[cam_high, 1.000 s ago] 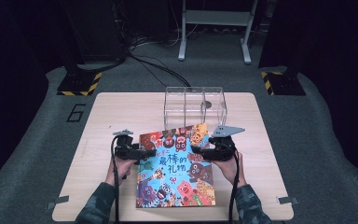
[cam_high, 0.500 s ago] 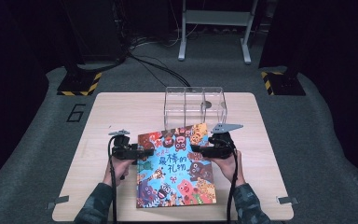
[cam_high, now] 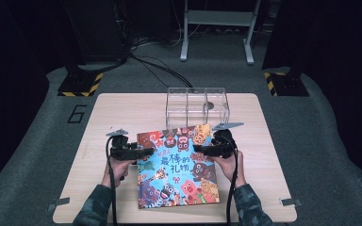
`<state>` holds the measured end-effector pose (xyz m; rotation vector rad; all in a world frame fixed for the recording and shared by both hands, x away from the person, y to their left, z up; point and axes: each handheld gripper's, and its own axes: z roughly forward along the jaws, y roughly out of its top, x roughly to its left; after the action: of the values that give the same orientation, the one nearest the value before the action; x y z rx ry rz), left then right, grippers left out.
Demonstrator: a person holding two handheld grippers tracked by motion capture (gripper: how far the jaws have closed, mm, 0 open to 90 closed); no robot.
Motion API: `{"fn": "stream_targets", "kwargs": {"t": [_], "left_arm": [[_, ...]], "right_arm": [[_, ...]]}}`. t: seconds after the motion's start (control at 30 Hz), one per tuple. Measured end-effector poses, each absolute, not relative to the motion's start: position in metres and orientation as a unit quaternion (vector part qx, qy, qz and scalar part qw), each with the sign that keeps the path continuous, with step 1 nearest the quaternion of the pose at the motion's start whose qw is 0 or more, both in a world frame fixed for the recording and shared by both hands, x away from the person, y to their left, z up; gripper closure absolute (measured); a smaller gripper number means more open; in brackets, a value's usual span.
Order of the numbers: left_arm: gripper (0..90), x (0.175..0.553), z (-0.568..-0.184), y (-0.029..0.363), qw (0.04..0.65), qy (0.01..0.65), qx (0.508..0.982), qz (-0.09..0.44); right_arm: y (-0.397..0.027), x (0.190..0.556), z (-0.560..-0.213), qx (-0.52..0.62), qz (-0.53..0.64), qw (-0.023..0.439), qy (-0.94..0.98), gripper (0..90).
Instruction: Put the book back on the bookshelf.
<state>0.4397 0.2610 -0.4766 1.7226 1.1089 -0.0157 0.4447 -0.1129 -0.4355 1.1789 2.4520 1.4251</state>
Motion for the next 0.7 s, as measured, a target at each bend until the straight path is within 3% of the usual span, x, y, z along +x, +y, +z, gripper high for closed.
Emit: {"fn": "stream_targets", "kwargs": {"t": [0.7], "left_arm": [[24.1,0.430,-0.441,0.261,0.522,0.445,0.726,0.056]], "right_arm": [[-0.113,0.444,-0.423,0.394,0.469,0.059,0.788,44.9]]}}
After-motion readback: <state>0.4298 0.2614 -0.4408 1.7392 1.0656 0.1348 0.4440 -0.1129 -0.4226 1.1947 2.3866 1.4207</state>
